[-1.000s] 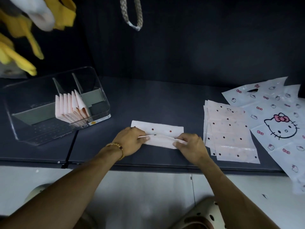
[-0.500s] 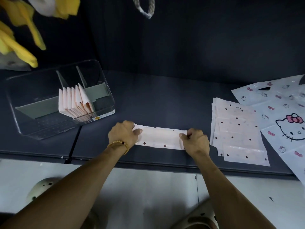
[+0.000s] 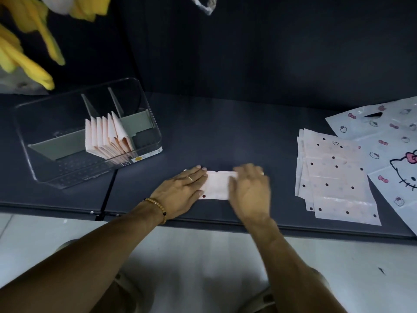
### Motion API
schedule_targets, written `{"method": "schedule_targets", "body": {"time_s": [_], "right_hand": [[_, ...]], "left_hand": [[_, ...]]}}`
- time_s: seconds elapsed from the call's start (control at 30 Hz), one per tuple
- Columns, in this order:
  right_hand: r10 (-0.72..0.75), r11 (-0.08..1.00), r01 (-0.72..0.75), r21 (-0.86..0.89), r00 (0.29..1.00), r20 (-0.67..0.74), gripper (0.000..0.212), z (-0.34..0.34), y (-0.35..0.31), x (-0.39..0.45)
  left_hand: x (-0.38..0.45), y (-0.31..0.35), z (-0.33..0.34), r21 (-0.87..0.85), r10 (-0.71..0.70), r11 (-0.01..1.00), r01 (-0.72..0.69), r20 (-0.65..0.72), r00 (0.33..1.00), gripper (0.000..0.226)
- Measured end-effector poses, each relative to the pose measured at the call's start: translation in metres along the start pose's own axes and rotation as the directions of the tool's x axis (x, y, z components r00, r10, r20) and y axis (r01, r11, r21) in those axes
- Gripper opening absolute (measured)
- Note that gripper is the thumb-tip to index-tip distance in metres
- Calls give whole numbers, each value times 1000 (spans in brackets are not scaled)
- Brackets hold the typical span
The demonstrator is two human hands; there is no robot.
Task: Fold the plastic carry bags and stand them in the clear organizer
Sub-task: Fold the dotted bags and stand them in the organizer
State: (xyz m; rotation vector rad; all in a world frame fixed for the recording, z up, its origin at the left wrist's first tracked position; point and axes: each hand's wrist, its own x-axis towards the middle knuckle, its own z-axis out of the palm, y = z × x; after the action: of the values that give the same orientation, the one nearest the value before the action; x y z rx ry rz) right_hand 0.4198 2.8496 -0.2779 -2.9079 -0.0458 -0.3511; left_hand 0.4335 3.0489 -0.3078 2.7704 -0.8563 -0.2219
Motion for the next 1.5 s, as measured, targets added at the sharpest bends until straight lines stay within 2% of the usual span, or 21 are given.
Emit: {"method": "schedule_targets", "body": {"time_s": [0.07,0.13,0.17,0.3,0.47,0.53,0.6,0.67,0.73,0.8,0.93,1.0,1.03,1.1,1.17,1.2,1.23,1.27,1.3,1.4,1.5], "right_hand": [[-193,974,172,150,971,139,40,17,-30,-11],[-211,965,152,213,933,291,51,29,-41,-22],[-217,965,160,207,931,293,51,31,-37,-25],[-299,954,280,111,925,233,48,20,22,-27],[-158,961,243,-133,875,458,54,-3,100,-21],[-132,953,233,-192,893,430,53,-8,100,-19],[-167,958,225,-177,941,295,48,-15,79,-21],[-256,957,276,-94,950,181,40,-14,51,-31],[-352,935,355,18,918,182,38,-11,25,-46],[-365,931,360,64,904,221,38,-11,11,-56],[-328,945,317,86,910,254,33,-14,12,-67],[-359,933,336,132,904,231,30,-17,10,-66],[-372,926,344,155,903,216,24,-18,7,-65],[-320,938,277,208,922,218,10,-19,0,-61],[-140,937,36,348,951,277,13,-19,-3,-53],[-40,906,-103,410,945,325,17,-18,-2,-47],[37,868,-214,449,928,371,21,-18,0,-40],[95,836,-293,464,910,403,24,-17,3,-34],[146,805,-354,477,896,419,26,-17,5,-29],[263,783,-445,434,870,417,20,-11,5,-18],[350,795,-500,345,841,412,12,-3,1,-12]], "left_hand": [[0,2,-2,-31,1,1000,-2,-22,1000,52],[-3,3,-1,-36,-9,999,8,-34,999,53],[-5,2,0,-19,-12,1000,11,-24,1000,54],[-9,-1,5,38,-9,999,9,-1,1000,54],[-11,10,6,6,-79,997,79,-11,997,54],[-17,22,8,34,-139,990,139,-12,990,55],[-26,37,9,116,-212,970,213,-21,977,59],[-35,51,6,169,-276,946,277,-30,961,69],[-46,60,4,200,-279,939,280,-32,960,77],[-59,60,6,213,-197,957,199,-32,980,77],[-72,57,0,159,62,986,-40,-139,988,47],[-69,61,-5,37,41,999,-34,-202,978,25],[-66,65,-9,-89,-41,996,22,-216,976,19],[-55,70,-17,-395,-289,895,207,-160,944,21],[-41,74,-26,-714,-489,623,319,-37,872,11],[-34,73,-30,-813,-543,485,323,10,840,7],[-27,71,-31,-861,-568,392,324,51,822,4],[-21,68,-32,-866,-572,361,346,88,816,4],[-16,65,-32,-841,-569,384,381,110,815,7],[-4,63,-23,-642,-620,576,506,61,782,24],[6,67,-19,-436,-646,675,595,40,762,22]]}}
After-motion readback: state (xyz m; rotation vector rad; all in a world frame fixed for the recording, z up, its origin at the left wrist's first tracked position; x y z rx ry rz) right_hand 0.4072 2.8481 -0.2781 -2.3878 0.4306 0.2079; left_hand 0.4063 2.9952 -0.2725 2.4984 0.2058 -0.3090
